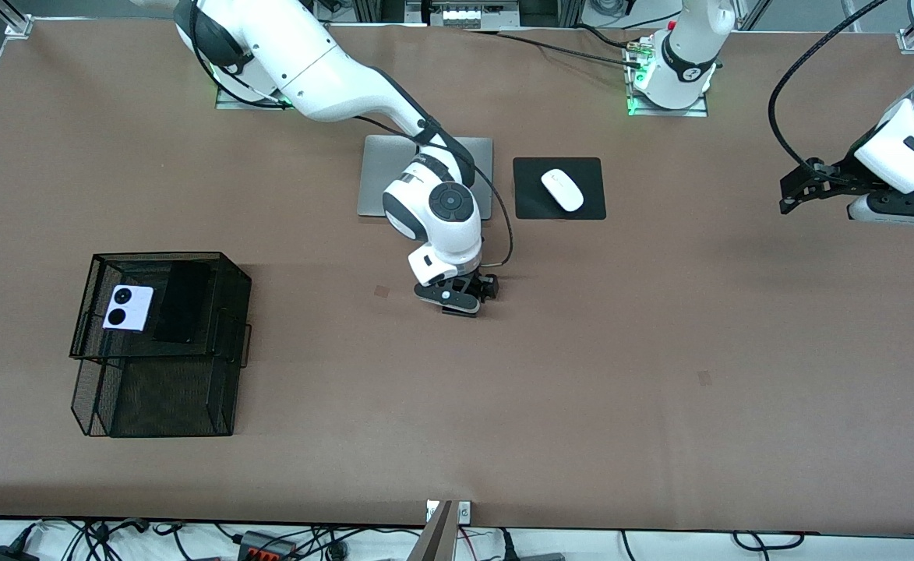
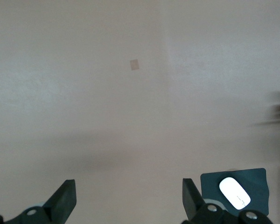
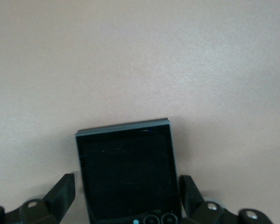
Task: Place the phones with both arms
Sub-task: 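Grasp the small black flip phone with the right gripper and lift it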
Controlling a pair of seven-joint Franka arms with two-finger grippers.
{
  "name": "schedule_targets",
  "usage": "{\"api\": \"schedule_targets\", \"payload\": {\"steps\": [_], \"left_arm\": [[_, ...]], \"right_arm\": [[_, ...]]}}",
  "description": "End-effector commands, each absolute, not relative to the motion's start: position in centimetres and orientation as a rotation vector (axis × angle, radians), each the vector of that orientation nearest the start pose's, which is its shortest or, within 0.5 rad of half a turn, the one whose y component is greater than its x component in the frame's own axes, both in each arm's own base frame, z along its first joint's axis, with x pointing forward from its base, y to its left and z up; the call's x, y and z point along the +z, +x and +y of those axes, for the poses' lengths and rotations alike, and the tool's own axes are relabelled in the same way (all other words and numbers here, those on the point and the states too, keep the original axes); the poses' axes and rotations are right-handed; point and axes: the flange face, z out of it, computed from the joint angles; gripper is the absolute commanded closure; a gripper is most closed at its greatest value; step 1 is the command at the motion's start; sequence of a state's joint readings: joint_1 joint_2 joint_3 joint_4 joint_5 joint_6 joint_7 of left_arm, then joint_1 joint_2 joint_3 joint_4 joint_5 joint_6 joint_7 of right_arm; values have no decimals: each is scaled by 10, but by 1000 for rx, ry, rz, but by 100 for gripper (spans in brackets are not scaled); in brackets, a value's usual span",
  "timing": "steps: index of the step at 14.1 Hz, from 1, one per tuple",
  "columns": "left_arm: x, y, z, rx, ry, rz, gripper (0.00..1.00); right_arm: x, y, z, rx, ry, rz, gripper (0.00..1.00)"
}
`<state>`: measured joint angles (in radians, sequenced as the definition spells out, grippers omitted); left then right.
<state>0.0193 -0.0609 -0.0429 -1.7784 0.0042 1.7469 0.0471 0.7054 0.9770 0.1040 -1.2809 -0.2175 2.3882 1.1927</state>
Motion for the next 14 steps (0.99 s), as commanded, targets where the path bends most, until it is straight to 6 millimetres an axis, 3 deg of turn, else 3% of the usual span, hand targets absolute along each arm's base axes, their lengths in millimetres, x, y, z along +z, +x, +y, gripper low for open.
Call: {"api": "schedule_targets", "payload": {"steps": [1,2,3,5,7,8,10,11,13,14], "left_arm": [[583,547,-15,-39,-3154,100,0],[588,548,-20,-58,-3152,110,0],[591,552,-22,-56,-3151,116,0],[593,558,-21,-15,-3152,124,0],[595,564,-22,9,-3155,127,0],[597,563,-23,17,-3155,124,0],[596,563,-24,19,-3155,129,0],[596,563,-23,22,-3157,132,0],[596,563,-23,22,-3157,132,0],[596,563,-23,19,-3157,132,0]], "right_arm": [[164,542,540,-242,-3024,440,0],[160,540,540,-241,-3035,425,0],[159,540,539,-251,-3046,405,26],[160,541,538,-285,-3068,362,61],[164,542,533,-272,-3114,328,83],[176,546,528,-257,-3151,298,90],[226,570,507,-266,-3188,290,90],[264,591,486,-272,-3196,317,90],[312,626,438,-252,-3247,285,90],[329,646,401,-231,-3270,232,90]]}}
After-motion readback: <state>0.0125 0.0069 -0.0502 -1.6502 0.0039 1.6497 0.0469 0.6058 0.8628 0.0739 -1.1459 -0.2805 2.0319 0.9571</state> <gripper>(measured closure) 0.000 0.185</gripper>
